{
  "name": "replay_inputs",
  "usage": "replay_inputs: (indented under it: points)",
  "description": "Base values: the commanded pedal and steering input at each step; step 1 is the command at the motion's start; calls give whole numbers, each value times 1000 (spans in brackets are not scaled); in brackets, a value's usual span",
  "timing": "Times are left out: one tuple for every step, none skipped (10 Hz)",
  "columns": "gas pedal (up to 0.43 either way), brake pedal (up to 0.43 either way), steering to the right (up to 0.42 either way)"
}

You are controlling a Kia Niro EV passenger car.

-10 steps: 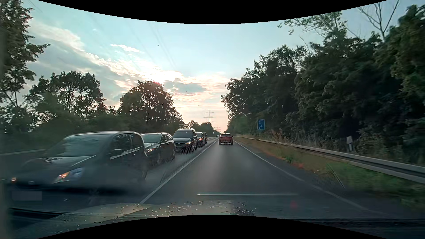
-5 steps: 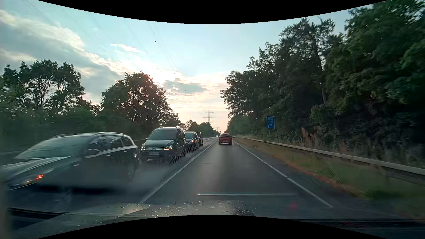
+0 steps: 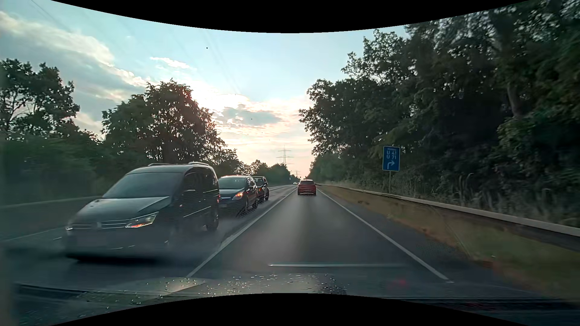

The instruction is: Follow the waypoints while adhering to traffic rules and regulations

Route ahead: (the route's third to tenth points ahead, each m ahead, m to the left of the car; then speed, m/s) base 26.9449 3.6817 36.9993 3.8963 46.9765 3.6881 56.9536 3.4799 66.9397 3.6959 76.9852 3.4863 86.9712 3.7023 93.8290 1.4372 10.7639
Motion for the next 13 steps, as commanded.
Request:
replay_inputs:
  points:
    - [0, 0, -4]
    - [0, 0, -4]
    - [0, 0, -4]
    - [0, 0, -5]
    - [0, 0, -5]
    - [0, 0, -5]
    - [0, 0, -5]
    - [0, 0, -5]
    - [0, 0, -5]
    - [0, 0, -5]
    - [0, 0, -5]
    - [0, 0, -5]
    - [0, 0, -5]
